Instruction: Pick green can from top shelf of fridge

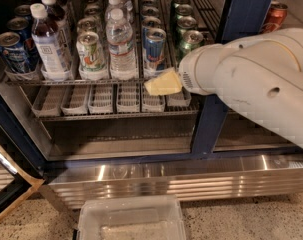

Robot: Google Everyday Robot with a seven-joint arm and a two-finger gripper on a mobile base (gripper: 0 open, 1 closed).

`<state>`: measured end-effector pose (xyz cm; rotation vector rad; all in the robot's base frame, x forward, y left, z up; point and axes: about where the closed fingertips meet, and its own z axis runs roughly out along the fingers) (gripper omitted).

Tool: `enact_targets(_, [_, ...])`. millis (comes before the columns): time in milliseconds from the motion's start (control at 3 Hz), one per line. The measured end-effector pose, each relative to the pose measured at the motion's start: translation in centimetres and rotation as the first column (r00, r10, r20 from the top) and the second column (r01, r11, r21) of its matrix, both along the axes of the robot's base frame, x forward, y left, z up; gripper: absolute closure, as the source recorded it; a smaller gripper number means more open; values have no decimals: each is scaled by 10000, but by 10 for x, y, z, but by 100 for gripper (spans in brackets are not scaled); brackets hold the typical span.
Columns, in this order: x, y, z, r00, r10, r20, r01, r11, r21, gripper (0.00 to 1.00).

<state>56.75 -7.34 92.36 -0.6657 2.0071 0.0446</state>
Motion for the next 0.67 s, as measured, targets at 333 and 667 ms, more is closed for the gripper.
enact_targets(333, [31,-19,12,9952,-595,783,545,9965,639,0])
enact_targets(667, [76,-18,-8,9959,-641,632,550,9890,1374,0])
